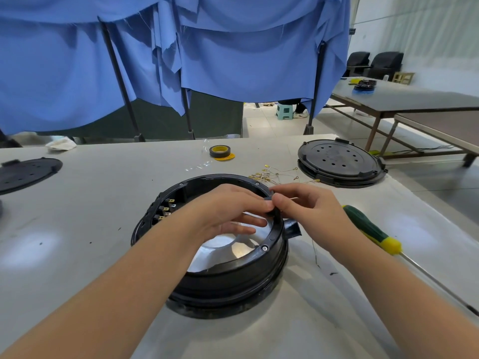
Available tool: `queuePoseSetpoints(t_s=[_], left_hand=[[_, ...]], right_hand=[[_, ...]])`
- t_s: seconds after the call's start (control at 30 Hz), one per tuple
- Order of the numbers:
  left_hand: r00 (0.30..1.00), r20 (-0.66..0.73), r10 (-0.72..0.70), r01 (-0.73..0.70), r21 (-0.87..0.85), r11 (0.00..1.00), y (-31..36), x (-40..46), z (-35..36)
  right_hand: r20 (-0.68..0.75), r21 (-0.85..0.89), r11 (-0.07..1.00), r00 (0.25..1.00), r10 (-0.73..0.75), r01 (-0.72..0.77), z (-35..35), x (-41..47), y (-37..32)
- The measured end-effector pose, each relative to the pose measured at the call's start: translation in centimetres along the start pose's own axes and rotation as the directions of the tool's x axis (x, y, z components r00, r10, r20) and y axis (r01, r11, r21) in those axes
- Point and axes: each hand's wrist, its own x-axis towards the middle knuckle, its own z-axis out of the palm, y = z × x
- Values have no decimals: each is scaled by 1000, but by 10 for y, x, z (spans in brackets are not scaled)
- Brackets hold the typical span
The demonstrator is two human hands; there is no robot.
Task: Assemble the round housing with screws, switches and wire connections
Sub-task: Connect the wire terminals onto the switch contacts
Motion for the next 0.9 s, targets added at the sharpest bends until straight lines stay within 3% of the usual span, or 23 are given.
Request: queuePoseSetpoints(t_s=[0.33, 0.9], left_hand=[[999, 5, 37, -37, -82, 996, 2, -4, 3], [996, -33, 87, -87, -26, 996, 1, -3, 4]], right_hand=[[-37, 55, 999, 999, 5, -3, 2, -1, -4], [-47, 87, 996, 999, -14, 18, 4, 1, -1]])
